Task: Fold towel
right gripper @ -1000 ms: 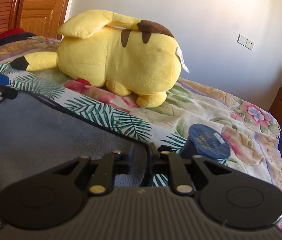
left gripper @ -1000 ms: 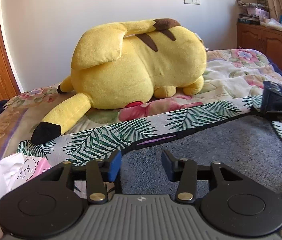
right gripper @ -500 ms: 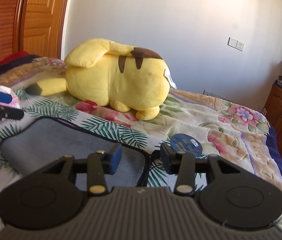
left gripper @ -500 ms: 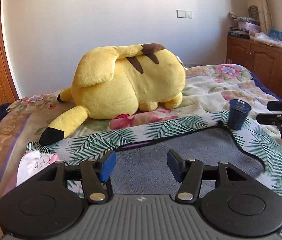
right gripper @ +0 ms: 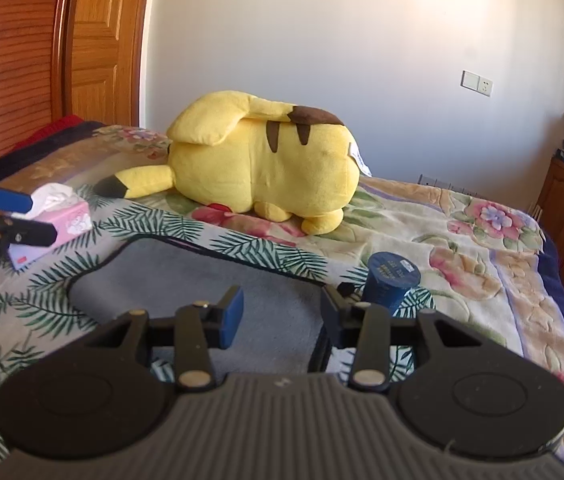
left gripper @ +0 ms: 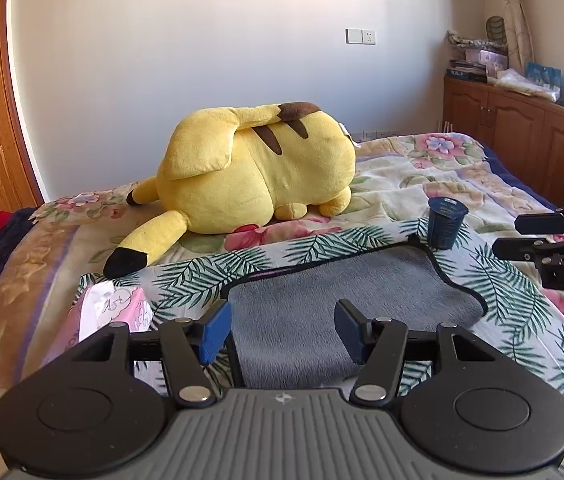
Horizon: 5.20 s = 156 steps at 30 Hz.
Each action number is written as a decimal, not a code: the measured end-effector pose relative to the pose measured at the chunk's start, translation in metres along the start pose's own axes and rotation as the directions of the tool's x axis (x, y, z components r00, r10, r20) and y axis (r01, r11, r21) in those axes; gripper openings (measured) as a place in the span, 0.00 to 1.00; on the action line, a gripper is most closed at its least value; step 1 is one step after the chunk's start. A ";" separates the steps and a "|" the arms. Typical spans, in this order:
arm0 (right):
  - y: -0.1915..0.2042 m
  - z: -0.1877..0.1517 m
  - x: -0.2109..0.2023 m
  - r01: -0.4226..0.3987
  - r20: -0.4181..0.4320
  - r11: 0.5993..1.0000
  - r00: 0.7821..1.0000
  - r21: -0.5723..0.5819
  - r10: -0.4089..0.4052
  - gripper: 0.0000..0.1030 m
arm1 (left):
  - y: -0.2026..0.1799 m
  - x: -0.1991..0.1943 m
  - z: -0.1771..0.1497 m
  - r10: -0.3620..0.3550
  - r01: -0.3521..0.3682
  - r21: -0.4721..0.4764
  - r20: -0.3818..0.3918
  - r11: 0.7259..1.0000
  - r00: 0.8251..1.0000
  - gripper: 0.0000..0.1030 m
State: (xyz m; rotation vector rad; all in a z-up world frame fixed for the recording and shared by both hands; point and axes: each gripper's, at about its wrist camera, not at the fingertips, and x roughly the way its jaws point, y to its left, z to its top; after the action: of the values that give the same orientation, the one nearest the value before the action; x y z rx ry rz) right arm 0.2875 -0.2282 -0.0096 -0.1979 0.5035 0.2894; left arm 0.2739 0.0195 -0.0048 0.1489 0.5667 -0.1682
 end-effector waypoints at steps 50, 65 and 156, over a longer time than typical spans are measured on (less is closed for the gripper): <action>0.024 -0.024 -0.154 0.029 0.072 0.989 0.997 0.142 -0.040 1.00 | -0.040 -0.184 -0.052 -0.007 0.018 -0.091 0.118 0.996 0.993 0.84; 0.049 -0.047 -0.183 -0.006 0.109 0.994 0.994 0.112 -0.006 1.00 | -0.047 -0.204 -0.093 0.050 -0.045 -0.050 0.088 0.998 0.995 0.84; 0.050 -0.105 -0.214 0.069 0.221 0.981 0.969 0.179 -0.108 1.00 | -0.057 -0.232 -0.145 0.170 -0.150 -0.096 0.268 0.984 0.948 0.84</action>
State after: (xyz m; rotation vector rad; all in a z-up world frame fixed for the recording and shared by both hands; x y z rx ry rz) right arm 0.0454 -0.2559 0.0017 -0.0190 0.2865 0.1772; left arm -0.0056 0.0182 -0.0050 0.0964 0.2805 -0.0084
